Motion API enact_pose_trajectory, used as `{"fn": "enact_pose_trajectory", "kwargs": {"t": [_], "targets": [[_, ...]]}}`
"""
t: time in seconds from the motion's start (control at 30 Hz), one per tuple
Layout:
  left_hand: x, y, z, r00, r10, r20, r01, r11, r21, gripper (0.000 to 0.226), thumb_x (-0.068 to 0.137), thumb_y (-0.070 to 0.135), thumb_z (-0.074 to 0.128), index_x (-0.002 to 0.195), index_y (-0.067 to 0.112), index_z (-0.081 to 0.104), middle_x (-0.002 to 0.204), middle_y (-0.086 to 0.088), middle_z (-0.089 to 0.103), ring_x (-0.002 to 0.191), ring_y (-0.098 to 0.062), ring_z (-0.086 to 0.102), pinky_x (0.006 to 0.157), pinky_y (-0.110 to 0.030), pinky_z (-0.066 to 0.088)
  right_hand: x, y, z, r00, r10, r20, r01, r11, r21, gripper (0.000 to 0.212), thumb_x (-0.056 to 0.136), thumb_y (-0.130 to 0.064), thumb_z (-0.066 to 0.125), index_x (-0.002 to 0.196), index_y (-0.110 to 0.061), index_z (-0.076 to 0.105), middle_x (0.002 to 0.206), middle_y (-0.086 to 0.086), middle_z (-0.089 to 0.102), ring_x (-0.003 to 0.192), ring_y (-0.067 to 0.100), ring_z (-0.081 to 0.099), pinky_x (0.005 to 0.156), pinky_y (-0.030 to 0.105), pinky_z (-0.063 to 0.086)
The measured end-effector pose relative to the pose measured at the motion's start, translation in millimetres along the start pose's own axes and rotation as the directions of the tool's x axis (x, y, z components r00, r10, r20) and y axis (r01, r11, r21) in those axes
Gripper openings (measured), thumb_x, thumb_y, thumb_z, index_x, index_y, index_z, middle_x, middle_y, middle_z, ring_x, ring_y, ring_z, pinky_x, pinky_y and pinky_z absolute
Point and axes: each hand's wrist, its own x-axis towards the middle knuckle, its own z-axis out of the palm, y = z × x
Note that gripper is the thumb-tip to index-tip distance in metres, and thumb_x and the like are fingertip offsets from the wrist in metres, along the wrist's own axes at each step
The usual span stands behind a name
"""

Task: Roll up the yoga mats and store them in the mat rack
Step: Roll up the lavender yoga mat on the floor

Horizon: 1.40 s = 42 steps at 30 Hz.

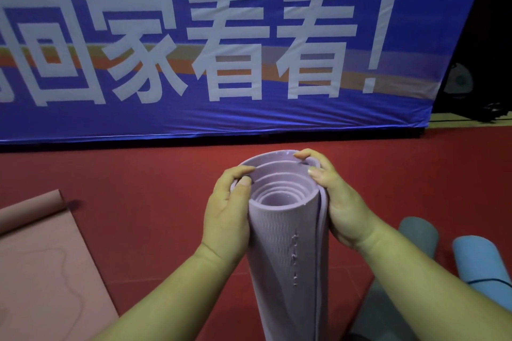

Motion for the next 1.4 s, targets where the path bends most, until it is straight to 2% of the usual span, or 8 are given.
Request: {"fn": "enact_pose_trajectory", "kwargs": {"t": [0.1,0.2,0.3,0.47,0.73,1.03,1.27,1.4], "targets": [[7,2,-7,0.997,0.021,0.069,-0.025,0.998,0.056,0.02,0.087,0.031,0.056,0.097,0.032,0.073,0.107,0.004,0.071,0.105,-0.014,0.065,0.098,-0.04,0.05,2,-7,-6,1.0,-0.006,-0.029,0.004,0.999,-0.043,0.026,0.079,-0.017,0.053,0.091,-0.028,0.072,0.112,-0.002,0.071,0.102,0.02,0.065,0.097,0.042,0.046],[6,3,-5,0.992,0.036,0.118,-0.04,0.999,0.034,0.026,0.09,0.028,0.05,0.101,0.027,0.074,0.109,0.006,0.072,0.107,-0.014,0.065,0.095,-0.033,0.05,3,-8,-2,0.999,-0.03,-0.04,0.028,0.998,-0.06,0.01,0.078,-0.032,0.07,0.087,-0.028,0.071,0.103,0.0,0.07,0.096,0.018,0.064,0.094,0.042,0.046],[5,1,4,0.996,0.047,0.072,-0.047,0.999,-0.006,0.028,0.089,0.025,0.046,0.097,0.023,0.072,0.102,0.01,0.072,0.097,-0.006,0.065,0.085,-0.019,0.048,3,-3,1,0.997,-0.036,-0.067,0.027,0.992,-0.122,0.046,0.065,-0.061,0.084,0.094,-0.029,0.069,0.115,0.0,0.068,0.106,0.019,0.061,0.102,0.042,0.046],[6,-24,3,0.998,0.03,0.047,-0.031,0.999,0.016,0.03,0.09,0.021,0.043,0.096,0.017,0.072,0.101,0.013,0.073,0.097,-0.001,0.064,0.084,-0.011,0.044,3,19,-7,0.997,-0.021,-0.075,0.012,0.993,-0.114,0.023,0.081,-0.026,0.066,0.102,-0.018,0.059,0.112,-0.004,0.067,0.104,0.013,0.063,0.097,0.029,0.048],[3,-40,7,0.998,-0.005,0.061,0.003,0.999,0.043,0.033,0.093,0.026,0.042,0.108,0.021,0.071,0.11,0.018,0.072,0.109,0.006,0.062,0.092,-0.007,0.041,3,43,-19,0.99,0.025,-0.141,-0.043,0.991,-0.127,0.02,0.087,-0.027,0.06,0.107,-0.022,0.061,0.135,0.01,0.063,0.127,0.032,0.058,0.116,0.048,0.038],[-1,-23,3,0.975,0.019,0.22,-0.034,0.997,0.064,0.046,0.08,0.055,0.055,0.115,0.027,0.061,0.115,0.019,0.067,0.113,0.003,0.06,0.095,-0.011,0.04,-2,32,-9,0.985,0.034,-0.172,-0.055,0.992,-0.117,0.049,0.084,-0.028,0.053,0.132,-0.034,0.056,0.133,0.004,0.067,0.124,0.021,0.063,0.11,0.04,0.044],[34,9,13,0.866,0.179,0.468,-0.348,0.886,0.306,0.081,0.055,0.064,0.084,0.126,0.041,0.053,0.136,0.01,0.055,0.13,-0.009,0.052,0.107,-0.026,0.041,10,6,-36,0.973,-0.018,-0.231,-0.032,0.977,-0.211,0.044,0.096,-0.044,0.042,0.136,-0.03,0.052,0.143,-0.006,0.059,0.134,0.009,0.053,0.119,0.036,0.034],[12,-26,62,0.682,0.096,0.725,-0.496,0.789,0.362,0.079,0.055,0.07,0.081,0.122,0.033,0.063,0.147,-0.002,0.039,0.146,-0.012,0.031,0.118,-0.026,0.03,-51,20,-103,0.917,0.25,-0.311,-0.296,0.949,-0.11,0.049,0.1,-0.057,0.042,0.138,-0.032,0.06,0.139,-0.007,0.063,0.134,0.016,0.055,0.12,0.049,0.034]]}}
